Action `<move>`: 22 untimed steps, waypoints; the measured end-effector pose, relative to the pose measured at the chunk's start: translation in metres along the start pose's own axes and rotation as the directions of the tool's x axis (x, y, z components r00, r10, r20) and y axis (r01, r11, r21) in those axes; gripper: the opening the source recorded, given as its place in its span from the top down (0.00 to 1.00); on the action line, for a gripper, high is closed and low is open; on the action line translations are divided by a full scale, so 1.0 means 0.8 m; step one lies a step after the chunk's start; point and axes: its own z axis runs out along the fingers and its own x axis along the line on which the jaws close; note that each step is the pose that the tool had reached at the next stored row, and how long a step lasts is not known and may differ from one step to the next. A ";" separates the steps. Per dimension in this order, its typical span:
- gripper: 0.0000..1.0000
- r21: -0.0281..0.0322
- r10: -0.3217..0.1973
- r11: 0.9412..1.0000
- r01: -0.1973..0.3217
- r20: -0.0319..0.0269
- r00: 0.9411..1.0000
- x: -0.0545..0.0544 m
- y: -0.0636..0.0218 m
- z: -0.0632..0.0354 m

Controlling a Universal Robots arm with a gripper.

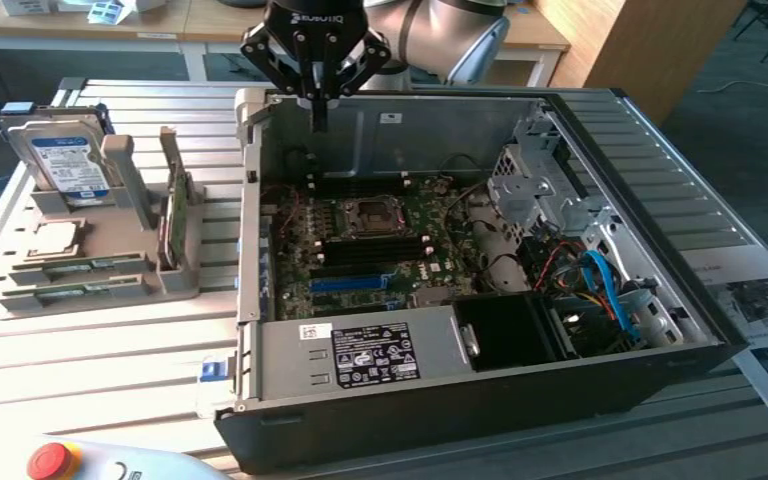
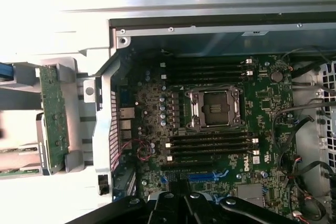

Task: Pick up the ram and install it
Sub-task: 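Reach for the ram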

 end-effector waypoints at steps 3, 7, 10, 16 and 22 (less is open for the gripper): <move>0.89 0.000 0.000 1.000 0.000 0.000 1.000 0.005 0.000 0.000; 0.89 0.000 0.000 1.000 0.000 0.000 1.000 0.010 0.000 0.000; 0.89 0.000 0.000 1.000 0.000 0.000 1.000 0.012 0.000 0.000; 0.89 0.000 0.000 1.000 0.000 0.000 1.000 0.013 0.000 0.000; 0.89 0.000 0.000 1.000 0.000 0.000 1.000 0.016 0.000 0.000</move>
